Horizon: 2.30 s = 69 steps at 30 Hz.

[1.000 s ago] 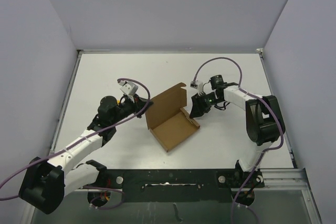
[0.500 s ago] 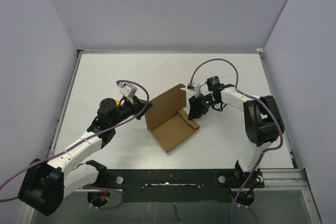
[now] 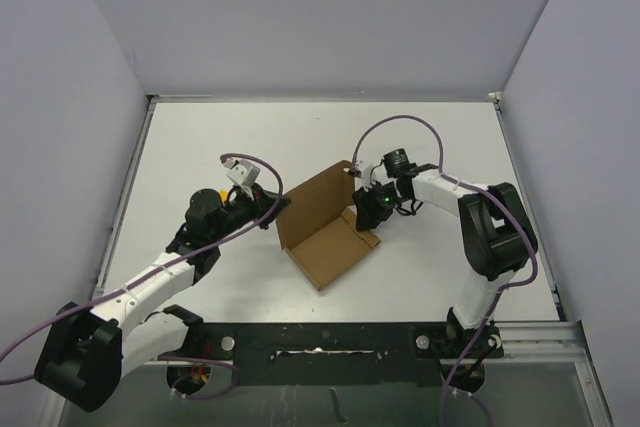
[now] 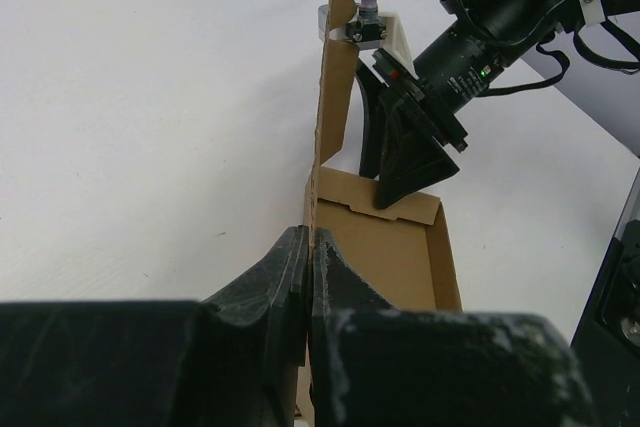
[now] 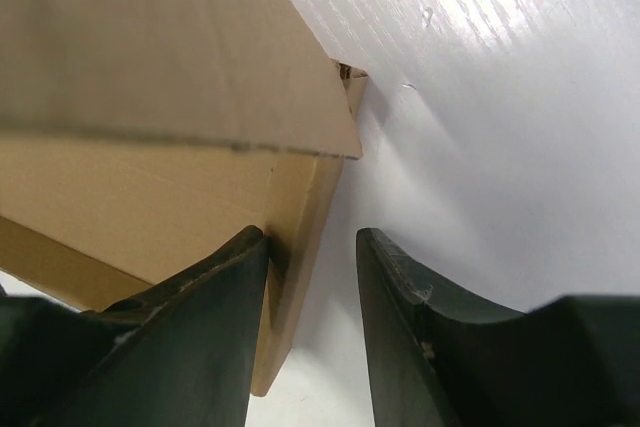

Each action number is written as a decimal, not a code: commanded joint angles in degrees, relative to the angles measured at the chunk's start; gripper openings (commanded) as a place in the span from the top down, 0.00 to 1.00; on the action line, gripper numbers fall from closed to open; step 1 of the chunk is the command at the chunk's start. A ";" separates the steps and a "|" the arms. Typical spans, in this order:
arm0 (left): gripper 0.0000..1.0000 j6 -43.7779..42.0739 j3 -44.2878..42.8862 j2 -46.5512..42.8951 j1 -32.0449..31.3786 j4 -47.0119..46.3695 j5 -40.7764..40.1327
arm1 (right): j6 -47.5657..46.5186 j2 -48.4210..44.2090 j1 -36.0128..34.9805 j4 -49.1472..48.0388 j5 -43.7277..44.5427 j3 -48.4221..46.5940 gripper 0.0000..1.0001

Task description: Fold the paper box

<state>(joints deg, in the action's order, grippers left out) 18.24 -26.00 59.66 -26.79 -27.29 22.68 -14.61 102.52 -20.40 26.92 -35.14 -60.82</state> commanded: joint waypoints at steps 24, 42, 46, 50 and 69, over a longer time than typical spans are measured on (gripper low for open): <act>1.00 4.08 2.81 -3.63 -0.02 -5.85 -1.35 | -4.08 -2.99 -6.72 -3.50 22.95 0.51 0.91; 1.00 3.90 2.10 -3.01 0.02 -5.67 -1.92 | -6.87 -8.01 -2.78 -0.60 10.43 0.27 0.60; 1.00 4.75 2.18 -3.04 -0.07 -5.67 -3.35 | -7.23 -6.68 -2.87 -0.33 12.42 0.00 0.60; 1.00 4.96 2.29 -3.04 -0.02 -5.54 -4.32 | -7.43 -5.65 -3.14 -0.42 13.50 -0.05 0.60; 1.00 3.63 0.65 0.41 -0.21 -6.63 -4.67 | -7.60 -5.50 -2.78 0.33 13.39 -0.97 0.67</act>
<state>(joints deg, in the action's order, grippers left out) 23.22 -22.44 58.67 -26.92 -29.80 18.37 -20.73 100.25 -24.25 26.79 -17.43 -60.10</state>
